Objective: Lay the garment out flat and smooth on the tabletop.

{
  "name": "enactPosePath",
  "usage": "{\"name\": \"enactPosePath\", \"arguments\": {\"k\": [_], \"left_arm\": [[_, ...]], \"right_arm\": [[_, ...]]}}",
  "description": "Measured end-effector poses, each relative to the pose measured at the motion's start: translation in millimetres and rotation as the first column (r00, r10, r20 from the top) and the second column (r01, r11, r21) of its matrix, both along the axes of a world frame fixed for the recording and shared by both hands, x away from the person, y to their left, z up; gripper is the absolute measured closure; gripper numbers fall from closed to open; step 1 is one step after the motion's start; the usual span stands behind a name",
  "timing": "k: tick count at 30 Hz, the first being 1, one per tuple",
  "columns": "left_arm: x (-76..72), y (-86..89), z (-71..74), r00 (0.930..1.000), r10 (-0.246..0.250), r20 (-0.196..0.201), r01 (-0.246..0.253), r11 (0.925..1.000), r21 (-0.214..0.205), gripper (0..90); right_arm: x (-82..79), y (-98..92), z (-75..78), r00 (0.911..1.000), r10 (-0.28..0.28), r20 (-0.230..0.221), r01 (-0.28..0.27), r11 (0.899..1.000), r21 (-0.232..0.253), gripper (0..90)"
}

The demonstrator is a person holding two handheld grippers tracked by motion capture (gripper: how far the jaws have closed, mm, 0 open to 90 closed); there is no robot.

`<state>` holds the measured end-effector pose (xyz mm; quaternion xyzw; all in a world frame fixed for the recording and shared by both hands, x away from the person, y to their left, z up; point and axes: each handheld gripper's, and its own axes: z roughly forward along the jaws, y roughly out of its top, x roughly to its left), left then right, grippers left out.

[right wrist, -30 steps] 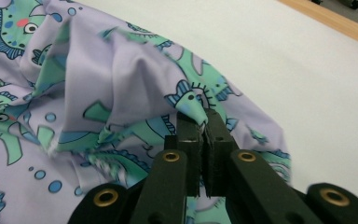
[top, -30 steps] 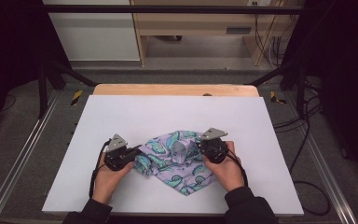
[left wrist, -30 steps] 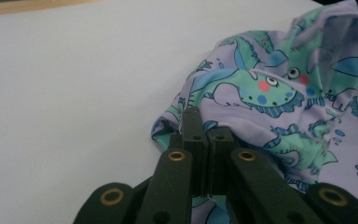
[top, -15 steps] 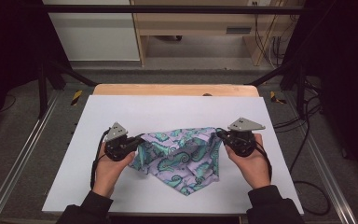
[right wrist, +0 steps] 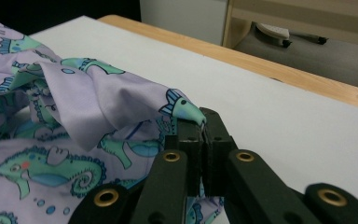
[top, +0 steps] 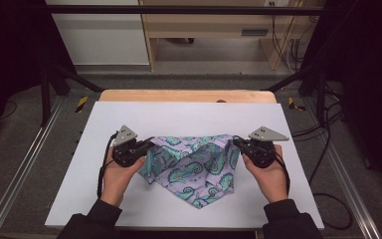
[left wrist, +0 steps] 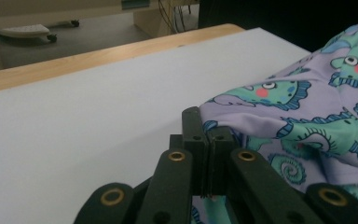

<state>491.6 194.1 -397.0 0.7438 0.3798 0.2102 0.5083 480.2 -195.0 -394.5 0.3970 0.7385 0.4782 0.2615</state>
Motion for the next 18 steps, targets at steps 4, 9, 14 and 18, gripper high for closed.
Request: {"name": "enactPosePath", "arguments": {"k": [4, 9, 14, 18], "left_arm": [[5.2, -2.5, 15.7, 0.9997, 0.004, 0.025, -0.003, 0.9997, -0.026, 89.6], [13.4, -3.5, 39.5, 0.9986, 0.005, 0.053, -0.003, 0.9995, -0.032, 89.7], [22.3, -2.5, 55.9, 0.9968, 0.024, 0.076, -0.021, 0.9989, -0.042, 89.7], [28.1, -2.2, 70.7, 0.9961, 0.026, 0.084, -0.022, 0.9983, -0.053, 89.7]], "right_arm": [[2.8, -2.9, 9.5, 0.9995, -0.026, 0.019, 0.025, 0.998, 0.049, 88.1], [8.7, -8.8, 33.6, 0.9982, -0.046, 0.039, 0.043, 0.995, 0.086, 88.2], [14.8, -10.3, 48.5, 0.9972, -0.054, 0.052, 0.049, 0.995, 0.089, 88.2], [15.0, -9.0, 60.8, 0.9955, -0.062, 0.073, 0.055, 0.995, 0.086, 88.3]]}}
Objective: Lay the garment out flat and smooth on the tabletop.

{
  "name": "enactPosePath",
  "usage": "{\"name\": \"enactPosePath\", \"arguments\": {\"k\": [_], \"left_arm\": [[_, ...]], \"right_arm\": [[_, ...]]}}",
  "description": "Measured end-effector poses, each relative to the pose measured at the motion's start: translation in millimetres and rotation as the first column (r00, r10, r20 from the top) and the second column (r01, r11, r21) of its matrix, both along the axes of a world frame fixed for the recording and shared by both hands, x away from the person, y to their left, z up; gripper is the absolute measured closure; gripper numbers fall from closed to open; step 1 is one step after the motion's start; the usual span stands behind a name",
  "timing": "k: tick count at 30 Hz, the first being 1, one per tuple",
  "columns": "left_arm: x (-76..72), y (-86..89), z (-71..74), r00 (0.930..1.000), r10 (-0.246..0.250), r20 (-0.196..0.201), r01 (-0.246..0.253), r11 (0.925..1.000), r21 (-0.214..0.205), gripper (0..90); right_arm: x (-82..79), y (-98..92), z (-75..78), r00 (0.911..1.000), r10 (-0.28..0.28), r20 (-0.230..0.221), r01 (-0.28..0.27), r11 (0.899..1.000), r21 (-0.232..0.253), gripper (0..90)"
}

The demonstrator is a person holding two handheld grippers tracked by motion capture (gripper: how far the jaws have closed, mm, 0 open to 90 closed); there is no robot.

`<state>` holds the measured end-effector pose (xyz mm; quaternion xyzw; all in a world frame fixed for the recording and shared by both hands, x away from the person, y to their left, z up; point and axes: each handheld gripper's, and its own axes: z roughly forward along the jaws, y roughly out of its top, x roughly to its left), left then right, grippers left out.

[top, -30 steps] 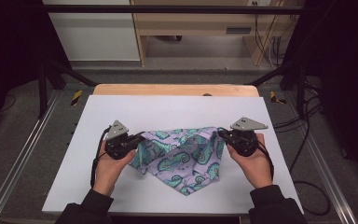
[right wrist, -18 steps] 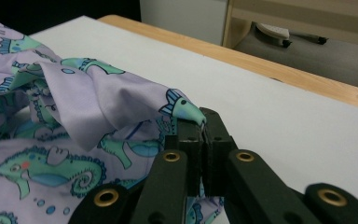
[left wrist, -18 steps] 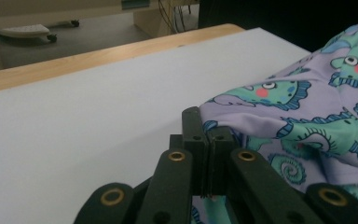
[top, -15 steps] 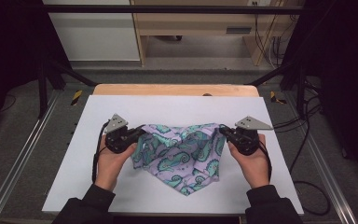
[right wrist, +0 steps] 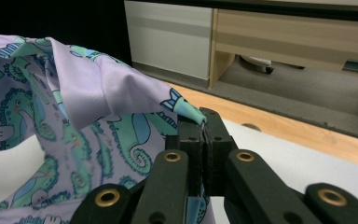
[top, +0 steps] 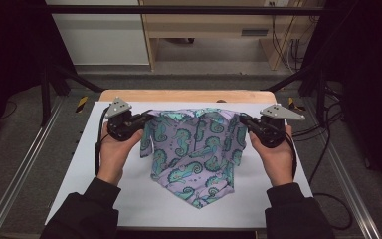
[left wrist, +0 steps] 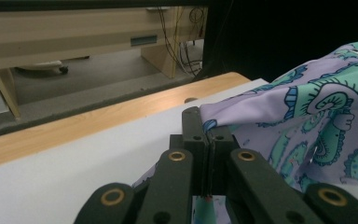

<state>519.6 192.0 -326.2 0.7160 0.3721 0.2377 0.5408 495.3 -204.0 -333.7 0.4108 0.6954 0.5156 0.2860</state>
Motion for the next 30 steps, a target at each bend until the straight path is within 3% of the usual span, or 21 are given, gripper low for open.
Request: {"name": "enactPosePath", "arguments": {"k": [7, 10, 14, 16, 21, 25, 30], "left_arm": [[7.6, -4.0, 38.1, 0.9985, 0.01, 0.054, -0.009, 0.9999, -0.008, 89.7], [8.2, -6.2, 43.7, 0.998, 0.004, 0.064, -0.005, 1.0, 0.004, 89.8], [11.0, -2.7, 44.9, 0.9985, 0.014, 0.053, -0.014, 0.9999, -0.007, 89.8], [11.5, 0.2, 50.3, 0.9985, 0.012, 0.053, -0.011, 0.9994, -0.032, 89.8], [9.7, 2.7, 70.8, 0.9955, 0.018, 0.093, -0.014, 0.9989, -0.046, 89.8], [9.5, 1.9, 65.3, 0.9967, 0.014, 0.08, -0.012, 0.9997, -0.02, 89.7], [14.6, 2.5, 53.5, 0.9986, 0.018, 0.049, -0.017, 0.9997, -0.018, 89.7]], "right_arm": [[2.7, 1.5, 32.0, 0.999, -0.023, 0.038, 0.024, 1.0, -0.003, 88.3], [2.6, 3.0, 43.4, 0.9983, -0.025, 0.053, 0.026, 1.0, -0.006, 88.3], [3.6, 4.3, 45.7, 0.9984, -0.024, 0.051, 0.025, 1.0, -0.015, 88.3], [4.0, 3.6, 50.8, 0.9979, -0.026, 0.059, 0.027, 1.0, -0.01, 88.3], [3.5, 3.5, 68.6, 0.9956, -0.023, 0.09, 0.023, 1.0, 0.004, 88.2], [4.5, 6.0, 66.9, 0.9964, -0.018, 0.082, 0.019, 1.0, -0.008, 88.2], [8.5, 7.0, 56.3, 0.9982, -0.015, 0.057, 0.015, 1.0, -0.003, 88.2]]}}
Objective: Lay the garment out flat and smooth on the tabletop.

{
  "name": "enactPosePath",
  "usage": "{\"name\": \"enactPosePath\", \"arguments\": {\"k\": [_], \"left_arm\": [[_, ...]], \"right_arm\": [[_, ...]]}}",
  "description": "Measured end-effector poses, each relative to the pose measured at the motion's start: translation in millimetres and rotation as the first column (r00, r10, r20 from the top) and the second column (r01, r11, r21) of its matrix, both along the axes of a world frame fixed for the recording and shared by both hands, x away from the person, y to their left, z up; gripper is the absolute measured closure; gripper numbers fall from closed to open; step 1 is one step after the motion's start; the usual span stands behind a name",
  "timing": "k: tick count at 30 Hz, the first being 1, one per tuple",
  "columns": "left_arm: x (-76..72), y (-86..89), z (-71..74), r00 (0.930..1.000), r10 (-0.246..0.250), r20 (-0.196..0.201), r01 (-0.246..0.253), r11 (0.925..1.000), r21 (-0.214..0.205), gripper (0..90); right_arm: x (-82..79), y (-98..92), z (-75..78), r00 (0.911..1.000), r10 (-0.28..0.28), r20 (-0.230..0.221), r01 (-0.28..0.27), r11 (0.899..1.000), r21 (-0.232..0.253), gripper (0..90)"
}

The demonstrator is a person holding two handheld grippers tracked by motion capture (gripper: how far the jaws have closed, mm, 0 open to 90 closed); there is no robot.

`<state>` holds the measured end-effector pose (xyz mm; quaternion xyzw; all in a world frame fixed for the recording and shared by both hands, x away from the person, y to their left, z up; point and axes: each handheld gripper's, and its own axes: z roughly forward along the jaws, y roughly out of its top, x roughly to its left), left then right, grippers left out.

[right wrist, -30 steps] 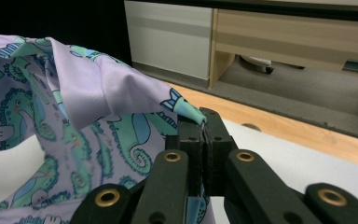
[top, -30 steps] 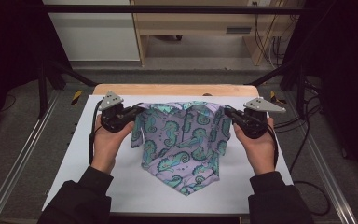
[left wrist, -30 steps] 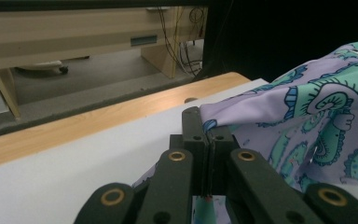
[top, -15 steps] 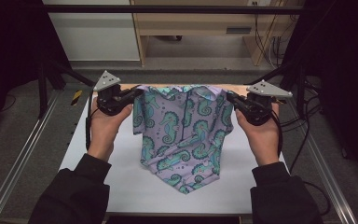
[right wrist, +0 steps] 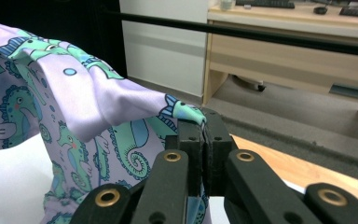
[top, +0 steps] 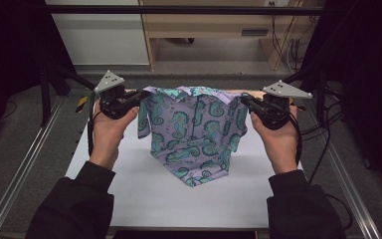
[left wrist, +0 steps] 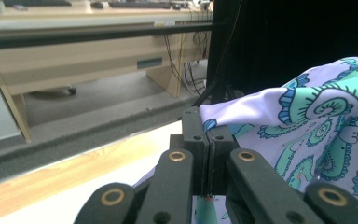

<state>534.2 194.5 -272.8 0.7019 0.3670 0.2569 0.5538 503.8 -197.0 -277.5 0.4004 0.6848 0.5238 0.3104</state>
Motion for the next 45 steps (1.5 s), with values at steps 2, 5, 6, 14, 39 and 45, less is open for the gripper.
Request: {"name": "enactPosePath", "arguments": {"k": [2, 5, 6, 14, 39, 45], "left_arm": [[3.5, 0.1, -4.0, 0.9999, 0.002, -0.013, -0.002, 1.0, 0.004, 89.7], [9.2, -0.3, -8.6, 0.9996, 0.008, -0.025, -0.008, 0.9999, 0.007, 89.7], [10.9, -0.6, -9.9, 0.9996, 0.012, -0.027, -0.012, 0.9999, 0.007, 89.7], [22.0, -8.8, -17.5, 0.9991, 0.04, -0.013, -0.04, 0.9992, 0.006, 89.6], [132.9, -19.8, -100.6, 0.9481, 0.244, -0.204, -0.239, 0.9697, 0.051, 63.6], [99.2, -10.0, -102.4, 0.9563, 0.242, -0.164, -0.234, 0.9698, 0.068, 53.1]], "right_arm": [[2.6, 1.2, -3.9, 1.0, -0.001, -0.009, 0.001, 1.0, -0.004, 88.2], [8.3, 1.3, -8.7, 0.9998, -0.006, -0.019, 0.006, 1.0, -0.006, 88.2], [10.4, 1.1, -10.2, 0.9998, -0.006, -0.021, 0.006, 1.0, -0.005, 88.2], [25.1, 3.8, -21.6, 0.9992, -0.033, -0.022, 0.034, 0.999, 0.028, 88.1], [139.0, 9.2, -90.2, 0.9463, -0.185, -0.265, 0.19, 0.982, -0.008, 69.6], [111.3, 15.8, -90.8, 0.9582, -0.135, -0.252, 0.122, 0.99, -0.067, 63.9]]}}
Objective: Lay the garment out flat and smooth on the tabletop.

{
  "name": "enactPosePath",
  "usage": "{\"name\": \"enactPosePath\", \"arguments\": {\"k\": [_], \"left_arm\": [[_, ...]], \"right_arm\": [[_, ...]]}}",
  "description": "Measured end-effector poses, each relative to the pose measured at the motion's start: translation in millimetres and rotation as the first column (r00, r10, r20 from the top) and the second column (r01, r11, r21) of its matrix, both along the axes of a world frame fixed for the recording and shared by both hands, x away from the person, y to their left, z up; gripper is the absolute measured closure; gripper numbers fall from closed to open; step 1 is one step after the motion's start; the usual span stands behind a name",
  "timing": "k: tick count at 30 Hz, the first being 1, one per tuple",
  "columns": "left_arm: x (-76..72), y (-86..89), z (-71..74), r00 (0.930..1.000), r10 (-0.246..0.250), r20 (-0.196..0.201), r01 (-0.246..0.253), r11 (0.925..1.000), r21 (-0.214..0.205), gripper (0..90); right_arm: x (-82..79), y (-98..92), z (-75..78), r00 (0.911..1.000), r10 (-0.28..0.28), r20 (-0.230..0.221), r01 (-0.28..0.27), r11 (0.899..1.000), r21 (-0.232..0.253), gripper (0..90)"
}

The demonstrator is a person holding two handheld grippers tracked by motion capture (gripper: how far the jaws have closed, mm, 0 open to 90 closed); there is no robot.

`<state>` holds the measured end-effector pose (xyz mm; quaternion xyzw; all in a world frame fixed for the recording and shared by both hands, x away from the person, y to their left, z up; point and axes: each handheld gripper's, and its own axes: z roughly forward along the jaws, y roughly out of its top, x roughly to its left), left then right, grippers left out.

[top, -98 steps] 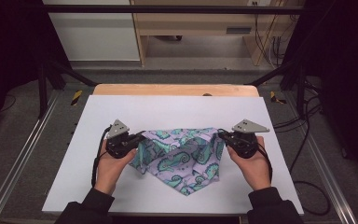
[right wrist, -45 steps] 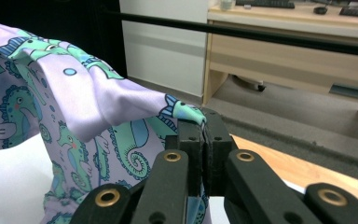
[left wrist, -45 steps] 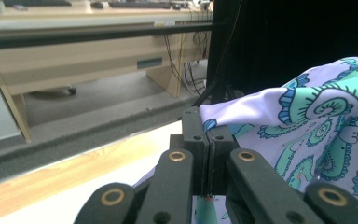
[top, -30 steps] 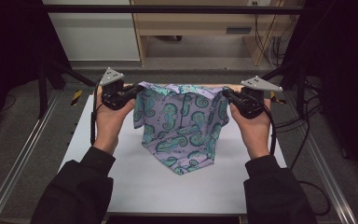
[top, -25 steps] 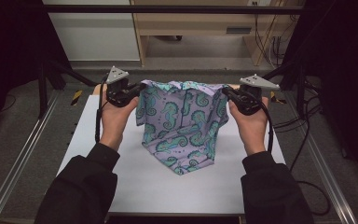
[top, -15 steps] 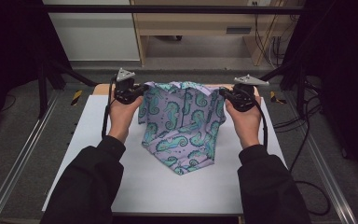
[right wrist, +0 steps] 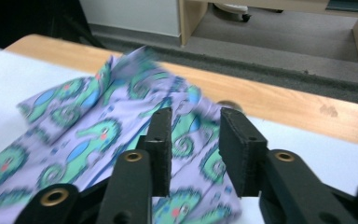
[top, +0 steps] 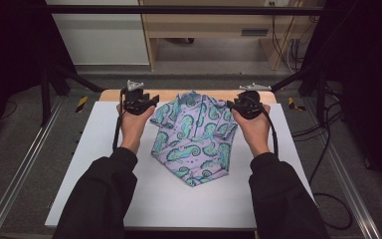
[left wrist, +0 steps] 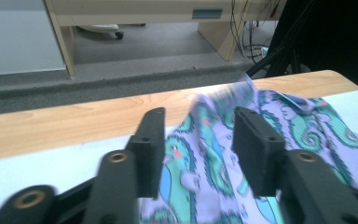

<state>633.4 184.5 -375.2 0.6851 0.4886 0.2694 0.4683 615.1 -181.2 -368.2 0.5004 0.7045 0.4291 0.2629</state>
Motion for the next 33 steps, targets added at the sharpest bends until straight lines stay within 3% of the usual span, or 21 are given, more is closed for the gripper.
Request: {"name": "enactPosePath", "arguments": {"k": [4, 7, 8, 12, 16, 23, 27, 30, 33], "left_arm": [[-32.7, 5.4, 0.4, 0.9995, 0.002, 0.032, -0.003, 1.0, 0.005, 42.0], [-58.2, 10.2, -2.8, 0.9988, -0.021, 0.043, 0.022, 0.9995, -0.023, 33.9], [-66.9, 11.7, -4.7, 0.9983, -0.026, 0.052, 0.028, 0.999, -0.036, 31.8], [-96.2, 16.8, -11.5, 0.9945, -0.055, 0.089, 0.057, 0.9981, -0.021, 24.4], [-119.5, 20.0, -23.1, 0.9894, -0.081, 0.121, 0.085, 0.996, -0.029, 19.7], [-146.0, 20.1, -44.2, 0.9819, -0.095, 0.164, 0.098, 0.9951, -0.011, 17.3], [-152.6, 18.6, -50.4, 0.9809, -0.117, 0.155, 0.118, 0.993, 0.002, 16.2], [-161.1, 19.5, -52.5, 0.9801, -0.136, 0.144, 0.131, 0.9905, 0.041, 12.7], [-167.4, 22.9, -54.6, 0.9802, -0.134, 0.146, 0.129, 0.9906, 0.046, 12.2]], "right_arm": [[-25.1, 3.5, -1.2, 0.9997, 0.024, 0.003, -0.024, 1.0, -0.013, 57.5], [-44.9, 5.8, -4.8, 0.9991, 0.043, 0.0, -0.043, 0.999, -0.02, 52.4], [-51.1, 6.1, -6.2, 0.9988, 0.049, -0.006, -0.049, 0.999, -0.014, 50.9], [-73.0, 5.0, -10.0, 0.9962, 0.086, -0.014, -0.086, 0.996, 0.004, 46.6], [-93.6, -0.5, -15.2, 0.9945, 0.105, -0.006, -0.104, 0.994, 0.039, 46.9], [-116.3, -7.4, -35.0, 0.9909, 0.131, -0.032, -0.129, 0.991, 0.046, 52.5], [-124.2, -7.0, -44.7, 0.9879, 0.146, -0.053, -0.143, 0.989, 0.048, 56.2], [-127.6, -3.3, -53.7, 0.9842, 0.166, -0.062, -0.163, 0.985, 0.047, 59.0], [-131.4, 3.1, -61.4, 0.9797, 0.187, -0.072, -0.182, 0.98, 0.077, 60.3]]}}
